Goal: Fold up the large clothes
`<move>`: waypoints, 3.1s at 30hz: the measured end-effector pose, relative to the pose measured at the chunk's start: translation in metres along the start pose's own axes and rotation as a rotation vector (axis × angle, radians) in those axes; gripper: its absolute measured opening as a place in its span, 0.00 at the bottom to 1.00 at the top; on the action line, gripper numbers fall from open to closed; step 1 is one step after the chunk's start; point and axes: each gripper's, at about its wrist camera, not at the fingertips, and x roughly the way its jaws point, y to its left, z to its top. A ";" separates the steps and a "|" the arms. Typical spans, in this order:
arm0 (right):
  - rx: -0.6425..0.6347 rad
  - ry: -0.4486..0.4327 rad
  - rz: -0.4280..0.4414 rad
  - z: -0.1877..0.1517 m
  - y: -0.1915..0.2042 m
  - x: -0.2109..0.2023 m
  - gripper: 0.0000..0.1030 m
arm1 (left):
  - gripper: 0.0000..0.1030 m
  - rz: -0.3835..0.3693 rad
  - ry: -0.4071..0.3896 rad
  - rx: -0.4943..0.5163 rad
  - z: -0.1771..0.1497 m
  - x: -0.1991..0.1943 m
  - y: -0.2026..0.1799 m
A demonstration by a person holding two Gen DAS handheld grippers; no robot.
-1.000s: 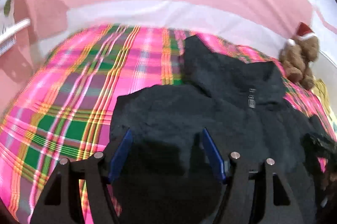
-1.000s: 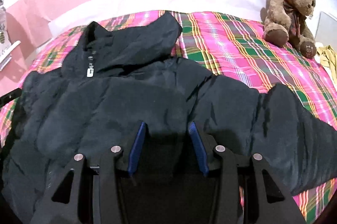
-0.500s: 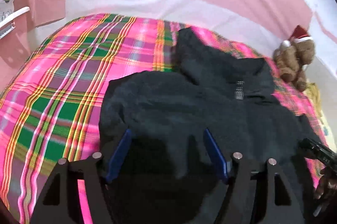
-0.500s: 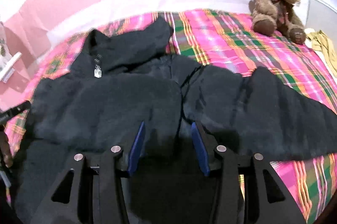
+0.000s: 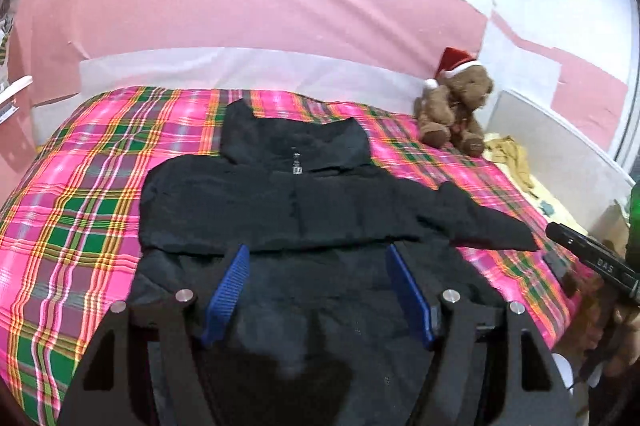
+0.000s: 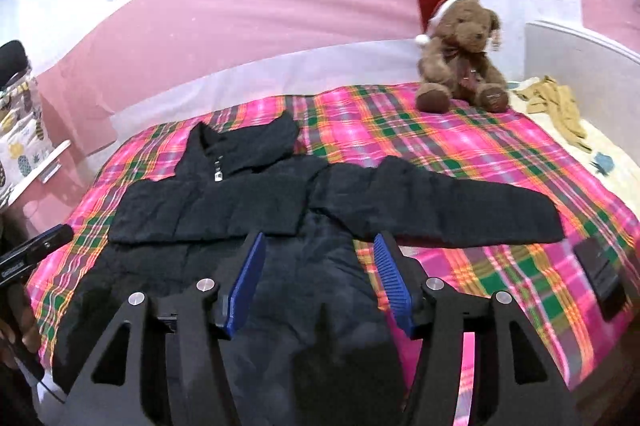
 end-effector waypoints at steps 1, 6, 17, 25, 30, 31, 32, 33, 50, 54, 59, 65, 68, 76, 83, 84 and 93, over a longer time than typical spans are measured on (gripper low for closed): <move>0.014 -0.005 -0.019 -0.001 -0.010 -0.003 0.55 | 0.70 -0.006 -0.002 0.003 -0.001 -0.001 -0.005; 0.091 -0.006 -0.056 -0.001 -0.054 -0.011 0.56 | 0.70 -0.018 -0.007 0.024 0.001 0.001 -0.022; 0.248 0.081 -0.111 -0.011 -0.158 0.031 0.65 | 0.70 -0.033 0.038 0.034 -0.001 0.054 -0.055; 0.408 0.189 -0.124 -0.027 -0.233 0.104 0.65 | 0.70 -0.035 0.087 0.067 0.007 0.112 -0.076; 0.540 0.242 -0.116 -0.044 -0.276 0.150 0.65 | 0.70 -0.014 0.099 0.086 0.016 0.138 -0.076; 0.561 0.204 -0.102 -0.044 -0.284 0.154 0.65 | 0.70 -0.010 0.102 0.084 0.016 0.142 -0.075; 0.572 0.180 -0.095 -0.041 -0.289 0.155 0.66 | 0.70 -0.008 0.105 0.080 0.017 0.145 -0.073; 0.591 0.171 -0.091 -0.039 -0.294 0.158 0.66 | 0.70 -0.006 0.108 0.078 0.017 0.147 -0.070; 0.581 0.028 -0.140 -0.003 -0.279 0.108 0.09 | 0.70 0.016 0.097 0.020 0.019 0.129 -0.048; 0.519 -0.034 -0.114 0.022 -0.242 0.071 0.09 | 0.70 0.005 0.072 0.008 0.021 0.105 -0.045; 0.418 -0.096 -0.074 0.056 -0.184 0.034 0.09 | 0.70 -0.001 0.029 -0.004 0.023 0.072 -0.038; 0.292 -0.131 -0.030 0.085 -0.114 0.008 0.09 | 0.70 0.015 -0.008 -0.009 0.027 0.041 -0.023; 0.239 -0.130 -0.009 0.094 -0.082 0.005 0.09 | 0.70 0.029 -0.022 -0.019 0.026 0.030 -0.013; 0.119 -0.104 0.082 0.108 -0.001 0.023 0.09 | 0.70 0.069 -0.042 -0.063 0.022 0.010 0.023; 0.015 -0.062 0.150 0.112 0.060 0.063 0.09 | 0.70 0.120 -0.042 -0.107 0.017 0.007 0.060; 0.003 -0.051 0.158 0.111 0.068 0.071 0.09 | 0.70 0.128 -0.041 -0.113 0.016 0.008 0.065; -0.087 0.062 0.237 0.094 0.136 0.146 0.09 | 0.70 0.198 -0.016 -0.161 0.015 0.030 0.115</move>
